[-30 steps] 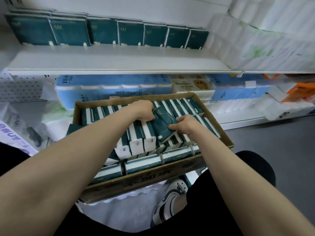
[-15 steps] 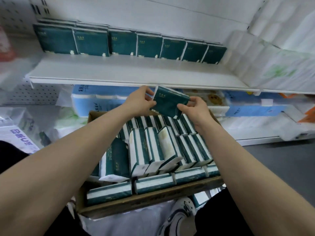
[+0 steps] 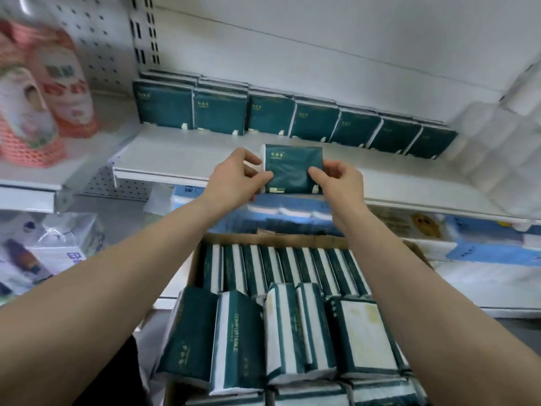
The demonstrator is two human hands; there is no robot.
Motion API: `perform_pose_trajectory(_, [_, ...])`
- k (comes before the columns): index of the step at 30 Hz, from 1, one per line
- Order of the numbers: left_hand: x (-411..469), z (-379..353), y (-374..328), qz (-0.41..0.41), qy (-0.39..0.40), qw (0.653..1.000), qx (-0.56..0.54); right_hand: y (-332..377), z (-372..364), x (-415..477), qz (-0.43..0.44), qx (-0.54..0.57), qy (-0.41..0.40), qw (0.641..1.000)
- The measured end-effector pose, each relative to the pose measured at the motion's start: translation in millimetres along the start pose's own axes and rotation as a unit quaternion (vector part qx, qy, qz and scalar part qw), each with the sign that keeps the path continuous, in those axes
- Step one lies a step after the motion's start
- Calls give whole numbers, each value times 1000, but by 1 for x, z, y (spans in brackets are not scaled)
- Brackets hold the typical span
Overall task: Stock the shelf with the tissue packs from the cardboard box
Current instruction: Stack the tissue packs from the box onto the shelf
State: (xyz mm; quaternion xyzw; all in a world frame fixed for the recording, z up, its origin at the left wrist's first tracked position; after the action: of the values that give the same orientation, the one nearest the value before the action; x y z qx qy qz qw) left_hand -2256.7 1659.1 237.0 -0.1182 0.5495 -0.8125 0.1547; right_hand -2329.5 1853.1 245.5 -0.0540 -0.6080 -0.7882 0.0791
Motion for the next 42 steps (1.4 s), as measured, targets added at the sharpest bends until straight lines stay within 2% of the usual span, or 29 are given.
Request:
perform_pose_trajectory(6, [35, 14, -8, -6, -45, 999, -18, 15, -25, 41, 24, 4, 8, 1000])
perform_pose_trajectory(12, [77, 11, -5, -41, -102, 994, 31, 12, -53, 76, 41, 11, 11, 999])
perform_pose_trajectory(19, [117, 8, -2, -33, -143, 988, 55, 6, -79, 110, 86, -50, -1, 995])
perform_pose_trajectory(31, [129, 1, 11, -65, -141, 981, 112, -14, -86, 110, 108, -72, 5, 992])
perform_pose_trajectory(42, [122, 1, 8, -56, -132, 987, 66, -18, -90, 114, 116, -107, 42, 987])
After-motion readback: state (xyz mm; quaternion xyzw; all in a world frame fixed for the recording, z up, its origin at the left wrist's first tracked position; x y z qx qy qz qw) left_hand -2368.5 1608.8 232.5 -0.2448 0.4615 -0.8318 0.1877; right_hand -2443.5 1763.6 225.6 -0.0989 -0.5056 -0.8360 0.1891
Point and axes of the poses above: each hand's wrist, its own x-axis towards the middle knuckle, its own z-axis out of the back of the hand, y = z × x, the point moved 4 cm from there along x, towards the middle knuckle, and after that the axes turned 6 degrees about z, right-handed, at the moved point
